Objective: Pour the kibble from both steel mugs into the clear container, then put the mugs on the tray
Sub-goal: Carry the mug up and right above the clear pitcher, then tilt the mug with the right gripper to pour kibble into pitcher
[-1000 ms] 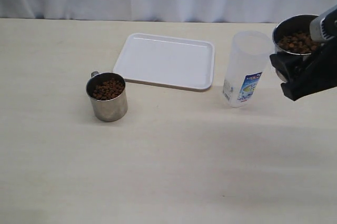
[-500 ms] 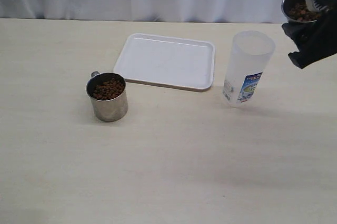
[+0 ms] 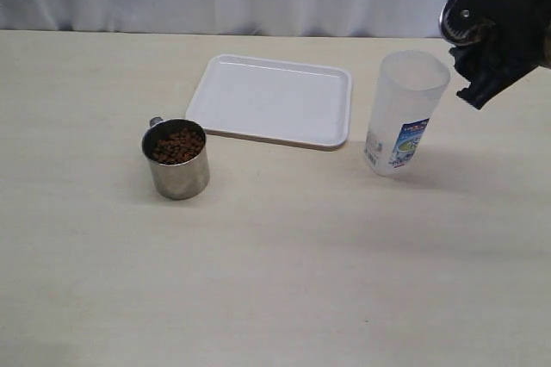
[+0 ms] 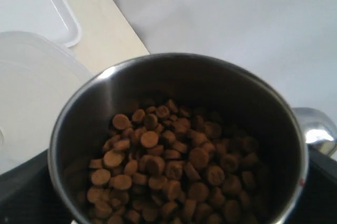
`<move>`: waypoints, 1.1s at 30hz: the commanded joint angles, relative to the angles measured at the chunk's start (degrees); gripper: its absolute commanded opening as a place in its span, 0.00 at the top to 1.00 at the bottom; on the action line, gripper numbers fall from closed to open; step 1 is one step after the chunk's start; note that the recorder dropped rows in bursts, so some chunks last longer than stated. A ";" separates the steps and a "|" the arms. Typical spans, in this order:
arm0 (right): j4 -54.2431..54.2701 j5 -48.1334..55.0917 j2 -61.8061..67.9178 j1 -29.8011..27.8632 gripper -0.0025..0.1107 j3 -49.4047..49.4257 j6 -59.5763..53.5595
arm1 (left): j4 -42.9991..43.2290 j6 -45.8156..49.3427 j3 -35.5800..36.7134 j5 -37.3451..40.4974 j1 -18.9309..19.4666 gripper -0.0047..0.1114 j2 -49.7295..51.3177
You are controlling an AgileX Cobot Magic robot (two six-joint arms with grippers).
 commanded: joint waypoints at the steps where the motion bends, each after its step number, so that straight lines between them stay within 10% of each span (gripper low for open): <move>1: -1.31 1.51 1.59 0.10 0.94 -0.95 -0.73 | -0.14 -0.17 0.18 -0.35 -0.31 0.96 -0.18; 33: -1.31 0.08 5.42 0.10 0.94 -4.16 -16.11 | -0.14 -0.17 0.18 -0.17 -0.31 0.96 -0.18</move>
